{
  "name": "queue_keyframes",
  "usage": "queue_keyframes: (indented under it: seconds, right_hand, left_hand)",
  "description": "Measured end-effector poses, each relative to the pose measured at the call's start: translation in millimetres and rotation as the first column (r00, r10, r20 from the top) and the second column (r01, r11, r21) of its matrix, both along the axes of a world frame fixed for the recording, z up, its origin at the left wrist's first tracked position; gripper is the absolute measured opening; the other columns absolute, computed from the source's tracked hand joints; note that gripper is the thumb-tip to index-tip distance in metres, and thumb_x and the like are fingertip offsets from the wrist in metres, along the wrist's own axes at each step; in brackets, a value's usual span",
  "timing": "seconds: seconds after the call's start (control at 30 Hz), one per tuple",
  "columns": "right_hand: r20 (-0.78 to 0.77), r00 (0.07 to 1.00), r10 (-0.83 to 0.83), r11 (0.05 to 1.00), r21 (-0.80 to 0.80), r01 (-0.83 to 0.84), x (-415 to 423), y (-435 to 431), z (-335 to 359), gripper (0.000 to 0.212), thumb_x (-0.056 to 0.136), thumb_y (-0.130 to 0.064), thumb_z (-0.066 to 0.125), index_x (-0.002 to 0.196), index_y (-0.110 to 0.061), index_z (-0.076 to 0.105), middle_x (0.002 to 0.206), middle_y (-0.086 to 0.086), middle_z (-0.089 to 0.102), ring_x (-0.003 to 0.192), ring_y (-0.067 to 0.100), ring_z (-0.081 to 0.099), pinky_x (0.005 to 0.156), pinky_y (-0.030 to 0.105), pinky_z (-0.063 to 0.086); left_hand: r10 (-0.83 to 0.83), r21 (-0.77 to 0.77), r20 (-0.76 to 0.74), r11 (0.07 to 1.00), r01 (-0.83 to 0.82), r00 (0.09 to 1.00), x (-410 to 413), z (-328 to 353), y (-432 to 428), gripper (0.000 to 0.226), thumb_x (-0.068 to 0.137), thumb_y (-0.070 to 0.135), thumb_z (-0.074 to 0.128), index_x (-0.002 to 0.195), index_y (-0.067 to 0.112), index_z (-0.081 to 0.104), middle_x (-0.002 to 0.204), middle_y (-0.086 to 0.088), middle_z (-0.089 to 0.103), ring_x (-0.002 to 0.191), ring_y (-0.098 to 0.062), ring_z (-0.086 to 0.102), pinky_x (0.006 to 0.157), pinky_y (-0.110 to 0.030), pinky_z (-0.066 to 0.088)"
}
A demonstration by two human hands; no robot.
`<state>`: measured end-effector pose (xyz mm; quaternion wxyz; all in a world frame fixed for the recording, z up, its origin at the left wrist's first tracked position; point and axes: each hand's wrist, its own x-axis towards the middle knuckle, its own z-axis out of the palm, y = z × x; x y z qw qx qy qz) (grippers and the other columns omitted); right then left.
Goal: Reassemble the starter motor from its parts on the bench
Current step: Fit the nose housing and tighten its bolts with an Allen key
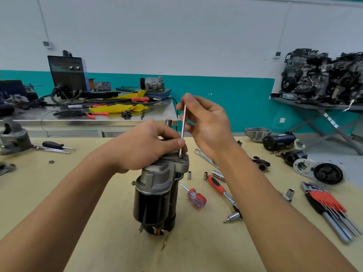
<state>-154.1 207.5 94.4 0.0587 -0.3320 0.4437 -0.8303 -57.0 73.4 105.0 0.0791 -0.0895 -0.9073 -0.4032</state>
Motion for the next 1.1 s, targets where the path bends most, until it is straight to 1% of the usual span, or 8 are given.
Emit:
queue_keyframes:
  seconds: [0.1, 0.2, 0.47, 0.63, 0.73, 0.8, 0.93, 1.1]
  right_hand:
    - [-0.481, 0.65, -0.588, 0.783, -0.138, 0.606, 5.9, -14.4, -7.4, 0.009, 0.091, -0.007, 0.068, 0.09, -0.004, 0.077, 0.078, -0.001, 0.075, 0.068, 0.003, 0.066, 0.062, 0.016, 0.051]
    - [-0.709, 0.226, -0.668, 0.549, -0.265, 0.793, 13.2, -20.8, -7.8, 0.014, 0.09, -0.007, 0.07, 0.098, 0.0, 0.077, 0.088, 0.008, 0.076, 0.078, 0.016, 0.071, 0.073, 0.024, 0.055]
    - [-0.609, 0.65, -0.455, 0.689, 0.221, 0.69, 21.6, -1.8, 27.1, 0.027, 0.089, -0.03, 0.073, 0.063, -0.033, 0.068, 0.047, -0.024, 0.057, 0.051, -0.004, 0.056, 0.052, 0.011, 0.041]
    - [-0.481, 0.701, -0.527, 0.599, 0.375, 0.708, 19.0, -6.7, 29.5, 0.036, 0.085, -0.023, 0.069, 0.049, -0.02, 0.063, 0.046, -0.005, 0.059, 0.045, 0.001, 0.049, 0.042, 0.012, 0.036]
    - [-0.185, 0.901, -0.392, 0.784, 0.445, 0.433, 16.2, -3.2, 32.8, 0.026, 0.087, -0.012, 0.062, 0.061, -0.01, 0.065, 0.044, -0.002, 0.054, 0.035, 0.007, 0.033, 0.034, 0.02, 0.028]
    - [0.102, 0.991, -0.088, 0.929, 0.367, 0.045, 9.2, 1.9, 33.0, 0.019, 0.094, -0.015, 0.061, 0.076, -0.009, 0.064, 0.052, -0.004, 0.055, 0.036, 0.003, 0.031, 0.033, 0.017, 0.027]
    - [0.284, 0.886, 0.367, 0.924, -0.002, -0.382, 0.2, 8.2, 15.2, 0.014, 0.09, -0.018, 0.06, 0.079, -0.01, 0.063, 0.072, 0.002, 0.063, 0.042, 0.002, 0.046, 0.039, 0.011, 0.04]
    - [0.028, 0.989, -0.146, 0.98, -0.132, 0.149, 11.3, -17.9, -9.4, 0.012, 0.09, -0.001, 0.066, 0.083, -0.008, 0.073, 0.077, 0.006, 0.067, 0.049, 0.001, 0.05, 0.047, 0.015, 0.041]
  left_hand:
    - [0.001, 0.001, -0.027, 1.0, -0.001, 1.0, -0.8, -1.9, 0.0, 0.019, 0.095, 0.035, 0.063, 0.088, 0.027, 0.078, 0.084, 0.001, 0.073, 0.079, -0.018, 0.069, 0.077, -0.042, 0.056]
    - [-0.011, 0.012, -0.041, 1.0, 0.011, 0.999, 0.5, -2.0, -1.7, 0.017, 0.097, 0.027, 0.063, 0.096, 0.022, 0.079, 0.093, -0.007, 0.077, 0.091, -0.033, 0.071, 0.087, -0.058, 0.056]
    - [-0.002, -0.024, -0.031, 1.0, 0.001, 1.0, 1.2, -0.4, 1.8, 0.021, 0.095, 0.038, 0.062, 0.087, 0.028, 0.079, 0.088, 0.0, 0.075, 0.088, -0.029, 0.07, 0.087, -0.054, 0.055]
    - [-0.005, -0.009, -0.018, 1.0, 0.005, 1.0, 2.1, 0.2, 3.2, 0.021, 0.092, 0.039, 0.064, 0.085, 0.027, 0.08, 0.086, 0.001, 0.074, 0.083, -0.024, 0.071, 0.084, -0.05, 0.057]
    - [-0.008, -0.014, -0.01, 1.0, 0.007, 1.0, 2.8, 1.0, 4.5, 0.023, 0.088, 0.044, 0.065, 0.087, 0.027, 0.08, 0.085, 0.002, 0.076, 0.085, -0.025, 0.072, 0.084, -0.05, 0.058]
    - [-0.014, -0.019, -0.002, 1.0, 0.014, 1.0, 3.4, 1.8, 3.8, 0.027, 0.084, 0.048, 0.064, 0.089, 0.027, 0.081, 0.086, 0.003, 0.077, 0.084, -0.023, 0.072, 0.083, -0.049, 0.058]
    - [-0.017, -0.006, 0.002, 1.0, 0.017, 1.0, 2.0, 1.7, 1.6, 0.027, 0.086, 0.046, 0.062, 0.09, 0.027, 0.08, 0.084, 0.002, 0.077, 0.082, -0.021, 0.073, 0.081, -0.047, 0.058]
    - [-0.005, 0.002, -0.003, 1.0, 0.005, 1.0, -0.2, -0.8, -1.7, 0.022, 0.097, 0.034, 0.059, 0.091, 0.028, 0.08, 0.086, -0.003, 0.077, 0.088, -0.033, 0.071, 0.087, -0.057, 0.056]
